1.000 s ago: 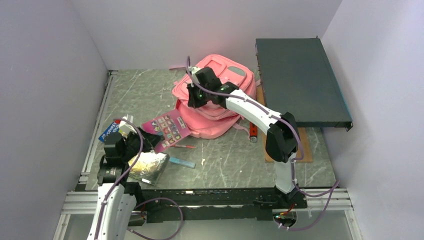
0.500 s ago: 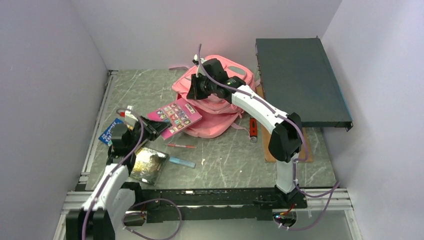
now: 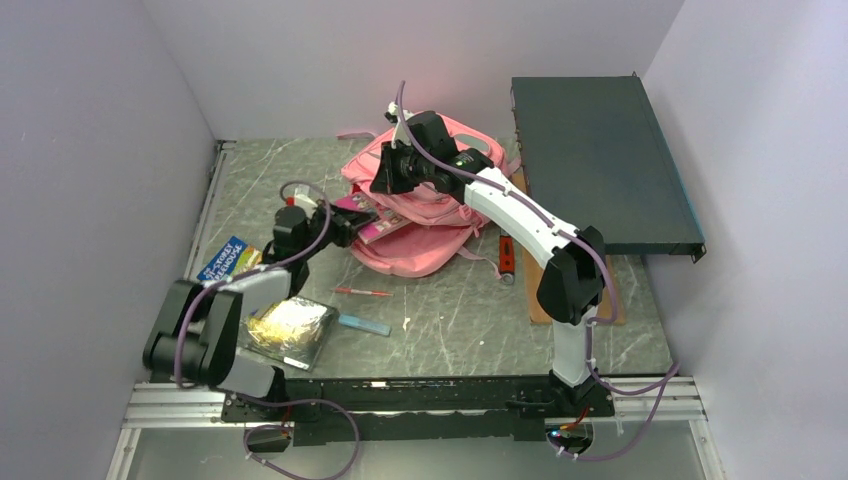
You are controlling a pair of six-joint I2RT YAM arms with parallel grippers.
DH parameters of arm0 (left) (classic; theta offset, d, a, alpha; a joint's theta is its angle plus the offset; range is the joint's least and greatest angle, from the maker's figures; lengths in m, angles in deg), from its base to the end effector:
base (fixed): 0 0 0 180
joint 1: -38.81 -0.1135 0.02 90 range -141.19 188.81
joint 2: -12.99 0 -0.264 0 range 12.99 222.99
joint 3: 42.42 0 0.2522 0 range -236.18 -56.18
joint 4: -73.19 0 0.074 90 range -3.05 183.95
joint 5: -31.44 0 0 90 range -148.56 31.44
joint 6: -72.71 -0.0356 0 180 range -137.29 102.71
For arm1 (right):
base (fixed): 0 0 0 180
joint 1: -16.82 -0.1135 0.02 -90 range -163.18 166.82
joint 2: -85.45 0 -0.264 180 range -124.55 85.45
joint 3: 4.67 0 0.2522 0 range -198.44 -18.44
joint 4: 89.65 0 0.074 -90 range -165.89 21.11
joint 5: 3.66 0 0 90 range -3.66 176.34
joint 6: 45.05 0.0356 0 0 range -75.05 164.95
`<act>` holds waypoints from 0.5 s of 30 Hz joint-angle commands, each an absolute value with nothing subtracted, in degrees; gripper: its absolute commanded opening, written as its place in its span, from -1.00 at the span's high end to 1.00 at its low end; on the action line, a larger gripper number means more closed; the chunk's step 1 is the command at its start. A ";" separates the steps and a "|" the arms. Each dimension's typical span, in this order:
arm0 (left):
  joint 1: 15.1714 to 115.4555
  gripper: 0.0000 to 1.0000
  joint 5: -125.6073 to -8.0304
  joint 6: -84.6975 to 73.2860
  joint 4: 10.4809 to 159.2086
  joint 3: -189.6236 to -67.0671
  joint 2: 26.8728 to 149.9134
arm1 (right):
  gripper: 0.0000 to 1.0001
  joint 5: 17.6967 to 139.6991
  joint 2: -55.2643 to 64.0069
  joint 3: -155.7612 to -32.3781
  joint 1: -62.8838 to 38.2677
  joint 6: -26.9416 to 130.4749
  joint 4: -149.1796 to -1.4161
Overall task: Pack the student bag
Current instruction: Place the book in the student bag.
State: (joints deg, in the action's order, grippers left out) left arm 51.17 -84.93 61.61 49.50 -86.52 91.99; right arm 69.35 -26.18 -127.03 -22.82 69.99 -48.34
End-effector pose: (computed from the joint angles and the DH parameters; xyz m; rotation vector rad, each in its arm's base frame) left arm 0.2705 -0.0755 0.2078 -0.7720 1.8750 -1.4952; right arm 0.3461 0.3003 0.3509 -0.4719 2.1877 0.9621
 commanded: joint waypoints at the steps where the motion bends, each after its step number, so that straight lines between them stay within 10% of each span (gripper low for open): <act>1: 56.13 1.00 -74.06 66.64 32.73 -92.52 102.38 | 1.00 65.51 -22.28 -132.07 -22.94 70.37 -52.53; 15: 70.39 0.91 -48.24 75.12 63.76 -120.31 126.42 | 1.00 62.92 -20.41 -130.05 -22.53 72.15 -54.11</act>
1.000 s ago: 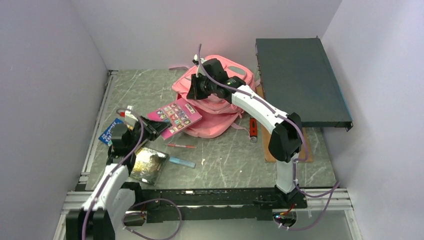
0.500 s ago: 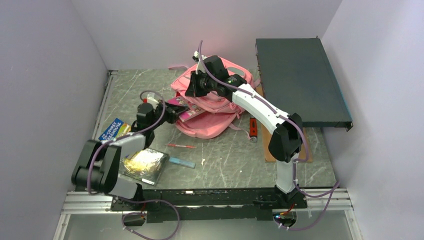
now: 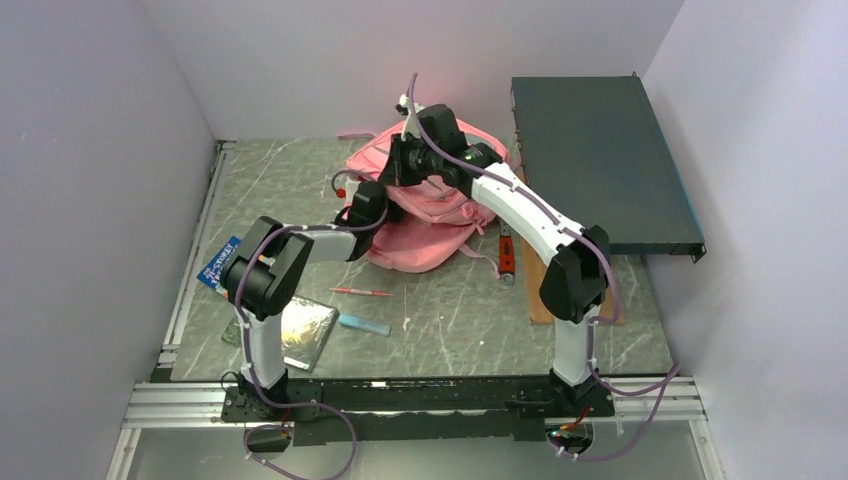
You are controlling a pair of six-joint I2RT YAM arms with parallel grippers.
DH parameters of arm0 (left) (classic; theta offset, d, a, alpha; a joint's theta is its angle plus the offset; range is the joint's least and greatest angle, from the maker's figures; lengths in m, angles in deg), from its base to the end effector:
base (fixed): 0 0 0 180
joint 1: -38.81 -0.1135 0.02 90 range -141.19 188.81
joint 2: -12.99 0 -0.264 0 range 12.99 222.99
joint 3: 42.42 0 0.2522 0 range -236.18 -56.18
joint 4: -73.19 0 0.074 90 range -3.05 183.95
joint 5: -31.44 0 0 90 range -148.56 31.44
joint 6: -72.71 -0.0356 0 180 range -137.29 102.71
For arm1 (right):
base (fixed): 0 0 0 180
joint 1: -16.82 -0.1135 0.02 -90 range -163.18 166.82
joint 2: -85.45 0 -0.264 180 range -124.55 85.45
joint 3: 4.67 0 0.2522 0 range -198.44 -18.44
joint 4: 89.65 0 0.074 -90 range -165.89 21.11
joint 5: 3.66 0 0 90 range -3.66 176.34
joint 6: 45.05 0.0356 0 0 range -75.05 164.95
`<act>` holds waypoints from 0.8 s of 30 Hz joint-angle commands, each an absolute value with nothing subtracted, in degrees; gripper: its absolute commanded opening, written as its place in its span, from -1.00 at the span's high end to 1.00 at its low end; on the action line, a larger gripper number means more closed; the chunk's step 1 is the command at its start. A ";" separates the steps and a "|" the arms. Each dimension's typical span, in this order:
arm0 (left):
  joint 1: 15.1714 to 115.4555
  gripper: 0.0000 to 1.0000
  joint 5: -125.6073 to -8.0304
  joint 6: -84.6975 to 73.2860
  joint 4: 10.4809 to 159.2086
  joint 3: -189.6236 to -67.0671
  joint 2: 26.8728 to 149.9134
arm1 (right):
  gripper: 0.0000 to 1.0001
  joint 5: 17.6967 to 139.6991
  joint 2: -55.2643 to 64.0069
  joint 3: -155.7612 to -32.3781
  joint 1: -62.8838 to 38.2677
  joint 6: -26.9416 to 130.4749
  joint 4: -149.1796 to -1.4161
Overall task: Pack the student bag
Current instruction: Place the book in the student bag.
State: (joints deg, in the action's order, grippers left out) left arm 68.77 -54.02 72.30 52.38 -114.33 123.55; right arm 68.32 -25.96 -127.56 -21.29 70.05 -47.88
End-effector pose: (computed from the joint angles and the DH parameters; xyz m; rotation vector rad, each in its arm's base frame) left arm 0.3600 -0.2043 0.1696 -1.1064 1.8077 -1.2916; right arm 0.3525 0.2905 0.3551 -0.4525 2.1842 0.9682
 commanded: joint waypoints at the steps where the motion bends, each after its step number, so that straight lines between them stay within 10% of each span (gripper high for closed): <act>1: 70.52 0.87 -47.16 74.79 68.19 -121.95 126.43 | 1.00 63.26 -19.97 -129.35 -22.54 72.01 -54.41; 14: 70.36 -0.48 -50.64 69.18 83.38 -122.24 118.98 | 1.00 62.95 -19.05 -125.01 -20.47 71.66 -56.31; 18: 70.28 -0.40 -50.47 67.40 79.74 -116.36 114.60 | 1.00 62.37 -19.09 -125.14 -20.45 71.89 -56.70; 24: 69.67 0.27 -55.53 65.38 76.46 -119.49 119.86 | 1.00 61.16 -18.09 -123.89 -20.42 74.09 -59.52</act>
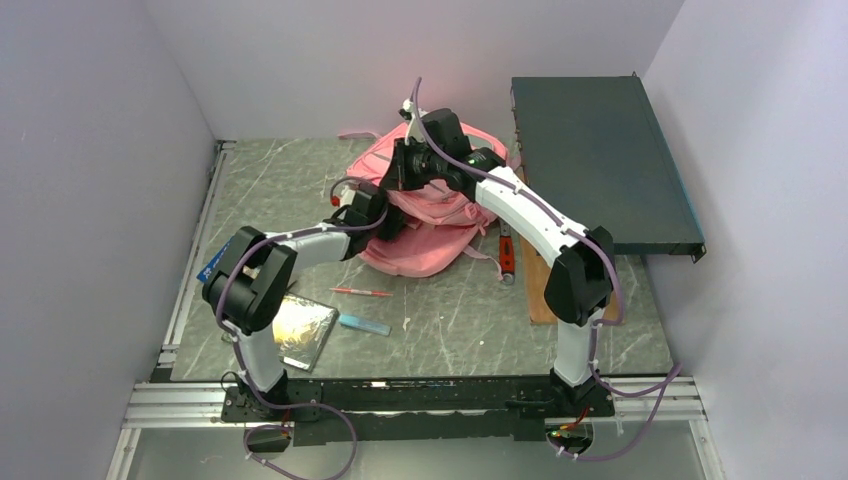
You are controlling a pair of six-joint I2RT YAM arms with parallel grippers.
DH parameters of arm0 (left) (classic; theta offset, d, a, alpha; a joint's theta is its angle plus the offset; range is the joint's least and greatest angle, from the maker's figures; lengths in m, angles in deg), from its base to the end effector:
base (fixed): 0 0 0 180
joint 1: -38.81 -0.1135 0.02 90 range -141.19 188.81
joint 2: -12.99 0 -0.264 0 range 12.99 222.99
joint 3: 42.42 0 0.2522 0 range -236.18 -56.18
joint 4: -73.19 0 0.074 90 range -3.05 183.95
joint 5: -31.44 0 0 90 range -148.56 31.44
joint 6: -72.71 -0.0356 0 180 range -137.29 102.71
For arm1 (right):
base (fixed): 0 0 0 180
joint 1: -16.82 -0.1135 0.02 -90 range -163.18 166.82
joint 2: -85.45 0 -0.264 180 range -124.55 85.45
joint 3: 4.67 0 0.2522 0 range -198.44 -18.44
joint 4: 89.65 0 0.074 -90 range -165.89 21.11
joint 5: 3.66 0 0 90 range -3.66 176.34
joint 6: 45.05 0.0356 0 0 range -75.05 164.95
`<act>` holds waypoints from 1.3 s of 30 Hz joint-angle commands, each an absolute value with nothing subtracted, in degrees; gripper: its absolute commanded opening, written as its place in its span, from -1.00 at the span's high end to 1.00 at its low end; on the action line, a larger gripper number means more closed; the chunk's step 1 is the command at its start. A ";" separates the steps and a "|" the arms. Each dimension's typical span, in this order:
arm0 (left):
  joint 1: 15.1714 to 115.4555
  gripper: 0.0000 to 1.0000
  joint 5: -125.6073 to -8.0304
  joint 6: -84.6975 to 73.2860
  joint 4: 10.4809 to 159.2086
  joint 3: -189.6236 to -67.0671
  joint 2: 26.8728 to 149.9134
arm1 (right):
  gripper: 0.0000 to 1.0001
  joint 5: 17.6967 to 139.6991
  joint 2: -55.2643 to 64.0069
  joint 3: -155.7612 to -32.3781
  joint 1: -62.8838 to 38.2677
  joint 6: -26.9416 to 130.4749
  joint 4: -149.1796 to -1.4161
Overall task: Pack the student bag
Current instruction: Place the book in the student bag.
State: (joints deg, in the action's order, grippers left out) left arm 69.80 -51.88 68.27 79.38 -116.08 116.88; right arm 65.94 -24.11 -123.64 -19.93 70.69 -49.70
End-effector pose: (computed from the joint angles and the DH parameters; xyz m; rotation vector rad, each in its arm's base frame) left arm 0.3358 -0.1969 0.1779 -1.1574 2.0904 -0.9524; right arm 0.3529 0.2790 0.3489 -0.4415 2.1949 1.0023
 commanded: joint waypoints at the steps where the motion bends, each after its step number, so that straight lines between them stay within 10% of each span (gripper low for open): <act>1: 69.66 0.31 -56.52 64.74 75.48 -121.00 121.45 | 1.00 60.94 -17.63 -123.11 -20.40 74.65 -60.52; 10: 68.78 0.20 -64.83 50.64 73.83 -123.59 121.27 | 1.00 60.70 -18.48 -121.69 -20.38 73.28 -60.68; 16: 63.54 -0.97 -75.29 42.08 65.32 -104.86 106.56 | 1.00 64.15 -18.08 -118.38 -19.77 71.01 -60.03; 39: 62.38 -0.99 -73.71 16.71 96.43 -96.32 56.87 | 1.00 78.02 -15.29 -109.05 -21.91 61.94 -59.52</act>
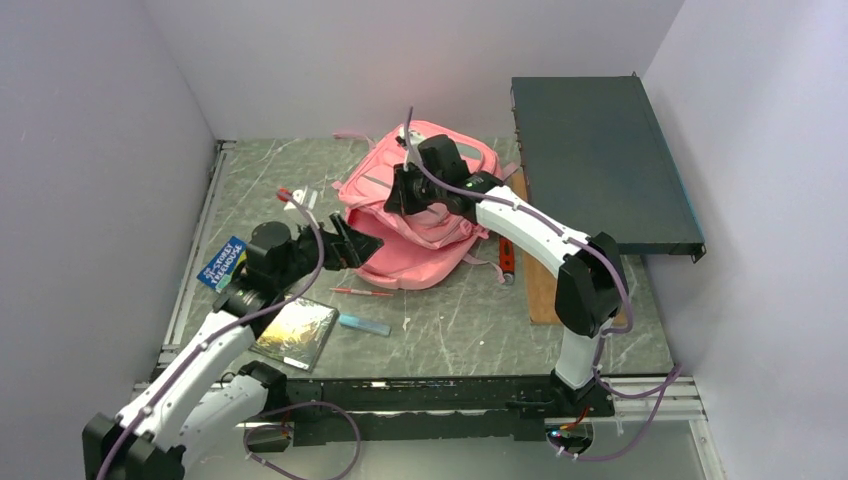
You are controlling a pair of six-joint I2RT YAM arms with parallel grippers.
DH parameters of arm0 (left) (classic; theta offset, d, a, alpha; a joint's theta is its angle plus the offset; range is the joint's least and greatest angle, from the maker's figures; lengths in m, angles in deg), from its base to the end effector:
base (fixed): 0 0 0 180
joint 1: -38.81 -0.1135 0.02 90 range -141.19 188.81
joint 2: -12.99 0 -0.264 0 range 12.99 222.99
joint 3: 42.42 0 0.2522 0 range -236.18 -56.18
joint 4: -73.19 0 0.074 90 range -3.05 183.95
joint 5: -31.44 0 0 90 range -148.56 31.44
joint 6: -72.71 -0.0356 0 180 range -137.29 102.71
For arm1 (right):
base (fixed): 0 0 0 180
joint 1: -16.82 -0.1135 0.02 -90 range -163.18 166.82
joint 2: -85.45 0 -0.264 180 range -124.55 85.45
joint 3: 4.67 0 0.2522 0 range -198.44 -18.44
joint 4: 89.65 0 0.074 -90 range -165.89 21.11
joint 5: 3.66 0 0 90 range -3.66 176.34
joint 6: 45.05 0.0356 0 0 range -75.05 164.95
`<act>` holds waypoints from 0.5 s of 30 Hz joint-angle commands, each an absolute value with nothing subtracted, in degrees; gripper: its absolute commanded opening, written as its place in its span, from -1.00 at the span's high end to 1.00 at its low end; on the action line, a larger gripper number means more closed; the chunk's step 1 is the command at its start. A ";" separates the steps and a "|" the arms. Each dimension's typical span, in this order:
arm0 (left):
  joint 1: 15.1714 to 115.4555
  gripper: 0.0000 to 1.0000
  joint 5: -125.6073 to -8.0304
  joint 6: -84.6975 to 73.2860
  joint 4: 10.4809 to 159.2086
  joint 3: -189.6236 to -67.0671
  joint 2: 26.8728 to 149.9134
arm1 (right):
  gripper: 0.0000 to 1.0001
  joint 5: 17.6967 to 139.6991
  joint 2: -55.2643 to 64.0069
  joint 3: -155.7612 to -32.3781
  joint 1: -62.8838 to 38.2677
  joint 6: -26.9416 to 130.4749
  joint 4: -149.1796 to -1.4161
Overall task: Pack the student bag
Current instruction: Place the book in the student bag.
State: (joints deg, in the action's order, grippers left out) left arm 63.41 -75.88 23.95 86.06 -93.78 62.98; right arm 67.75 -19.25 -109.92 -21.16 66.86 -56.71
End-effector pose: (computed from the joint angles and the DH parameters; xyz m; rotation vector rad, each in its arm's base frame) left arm 0.1849 -0.0963 0.3002 -0.0406 1.8971 -1.0769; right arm 0.3321 0.2737 0.3136 -0.5148 2.1989 0.9364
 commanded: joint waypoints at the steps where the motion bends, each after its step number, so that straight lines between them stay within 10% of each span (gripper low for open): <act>1: 61.73 -0.99 -73.20 14.87 99.83 -97.50 55.73 | 1.00 80.58 -15.62 -109.05 -22.35 60.80 -59.01; 10: 55.96 -0.99 -62.43 -1.41 122.20 -111.83 49.27 | 0.97 95.18 -23.72 -116.98 -22.50 52.71 -51.74; 15: 55.95 -0.99 -49.32 -7.49 123.53 -112.59 46.15 | 0.47 89.65 -23.32 -114.09 -24.80 54.09 -53.43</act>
